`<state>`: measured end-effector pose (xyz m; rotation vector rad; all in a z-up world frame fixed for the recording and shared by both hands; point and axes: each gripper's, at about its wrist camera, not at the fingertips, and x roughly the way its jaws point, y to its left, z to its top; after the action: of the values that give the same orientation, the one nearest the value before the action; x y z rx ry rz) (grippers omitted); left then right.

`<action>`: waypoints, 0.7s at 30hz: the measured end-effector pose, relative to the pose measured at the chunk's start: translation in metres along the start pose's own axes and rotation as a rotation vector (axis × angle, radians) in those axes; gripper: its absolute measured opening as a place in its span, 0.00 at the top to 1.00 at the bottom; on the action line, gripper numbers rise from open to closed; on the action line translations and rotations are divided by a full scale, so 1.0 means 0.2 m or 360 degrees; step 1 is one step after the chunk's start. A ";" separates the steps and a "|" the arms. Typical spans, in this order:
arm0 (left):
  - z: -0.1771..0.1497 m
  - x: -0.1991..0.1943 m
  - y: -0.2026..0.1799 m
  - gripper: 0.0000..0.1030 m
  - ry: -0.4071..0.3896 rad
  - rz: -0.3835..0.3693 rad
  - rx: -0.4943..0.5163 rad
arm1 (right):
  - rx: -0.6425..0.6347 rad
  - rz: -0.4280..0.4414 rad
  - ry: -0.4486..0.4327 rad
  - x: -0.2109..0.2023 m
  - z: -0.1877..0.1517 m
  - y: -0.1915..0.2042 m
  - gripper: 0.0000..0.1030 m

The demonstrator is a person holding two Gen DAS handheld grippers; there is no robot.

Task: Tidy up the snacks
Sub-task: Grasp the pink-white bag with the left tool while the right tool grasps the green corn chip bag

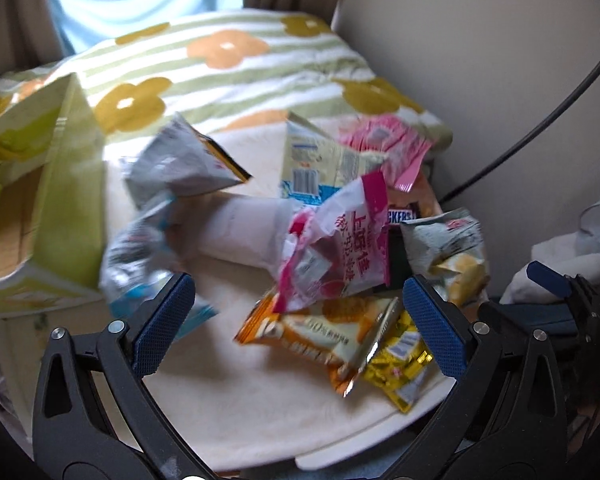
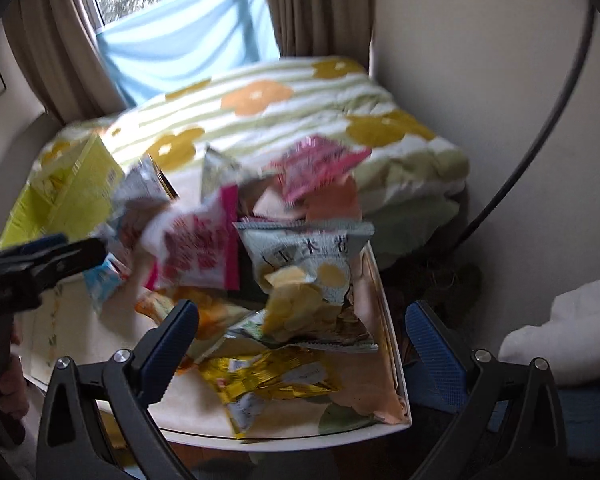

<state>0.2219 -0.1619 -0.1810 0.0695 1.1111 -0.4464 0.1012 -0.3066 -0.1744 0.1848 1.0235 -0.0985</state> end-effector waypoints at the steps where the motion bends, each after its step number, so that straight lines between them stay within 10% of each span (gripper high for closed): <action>1: 0.01 0.06 -0.03 0.00 0.0026 0.0015 0.0017 | -0.0009 0.0008 0.0021 0.04 0.00 0.00 0.00; 21: 0.07 0.49 -0.15 0.01 0.0276 0.0063 0.0143 | -0.0147 0.0065 0.0179 0.37 0.03 -0.04 0.00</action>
<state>0.2577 -0.2233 -0.2564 0.2124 1.2576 -0.4611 0.1428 -0.3144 -0.2362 0.1281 1.1336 -0.0035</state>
